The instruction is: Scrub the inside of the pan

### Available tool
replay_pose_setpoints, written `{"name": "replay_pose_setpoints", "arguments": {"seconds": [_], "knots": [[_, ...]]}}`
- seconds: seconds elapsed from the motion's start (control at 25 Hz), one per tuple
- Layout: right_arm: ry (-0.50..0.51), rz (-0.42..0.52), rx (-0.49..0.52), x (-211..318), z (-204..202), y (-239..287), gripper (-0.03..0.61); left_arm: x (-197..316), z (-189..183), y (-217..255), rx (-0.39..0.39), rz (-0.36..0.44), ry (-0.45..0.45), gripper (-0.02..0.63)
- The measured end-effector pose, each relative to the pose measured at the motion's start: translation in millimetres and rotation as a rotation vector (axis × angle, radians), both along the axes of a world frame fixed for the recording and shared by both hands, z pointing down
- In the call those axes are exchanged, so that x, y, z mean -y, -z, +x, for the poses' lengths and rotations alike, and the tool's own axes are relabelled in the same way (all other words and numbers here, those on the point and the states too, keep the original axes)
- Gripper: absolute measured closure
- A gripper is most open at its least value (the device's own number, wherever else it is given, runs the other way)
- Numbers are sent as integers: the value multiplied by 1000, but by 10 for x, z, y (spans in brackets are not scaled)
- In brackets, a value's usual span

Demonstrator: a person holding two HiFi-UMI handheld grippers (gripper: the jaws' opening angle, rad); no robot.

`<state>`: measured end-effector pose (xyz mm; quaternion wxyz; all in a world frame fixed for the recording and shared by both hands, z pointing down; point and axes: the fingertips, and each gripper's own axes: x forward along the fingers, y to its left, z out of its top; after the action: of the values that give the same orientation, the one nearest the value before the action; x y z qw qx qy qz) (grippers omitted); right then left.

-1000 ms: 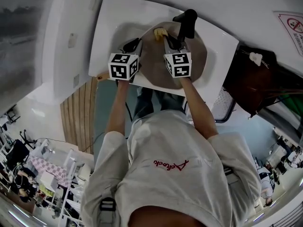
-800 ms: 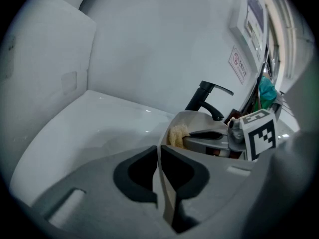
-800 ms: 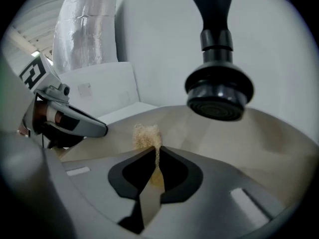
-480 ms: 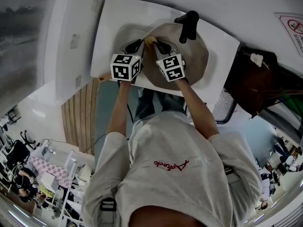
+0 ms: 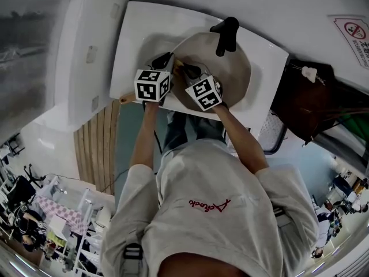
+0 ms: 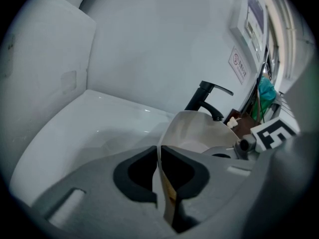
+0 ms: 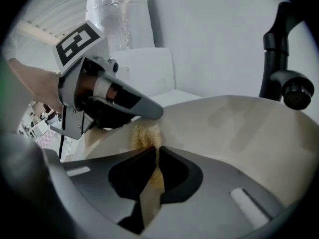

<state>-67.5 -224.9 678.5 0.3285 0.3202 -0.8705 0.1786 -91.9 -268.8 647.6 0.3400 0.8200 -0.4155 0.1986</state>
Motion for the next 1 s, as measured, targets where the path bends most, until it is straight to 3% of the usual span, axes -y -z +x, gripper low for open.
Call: {"name": "replay_pose_setpoints", "arguments": {"seconds": [0.44,1.0], "knots": [[67,-8,-4,-202,-77,34,549,-3,-2,-5,4,-1,2,586],[50,0,-1,-155,-14,85,549,-3,8,0,3,1,1,586]]}}
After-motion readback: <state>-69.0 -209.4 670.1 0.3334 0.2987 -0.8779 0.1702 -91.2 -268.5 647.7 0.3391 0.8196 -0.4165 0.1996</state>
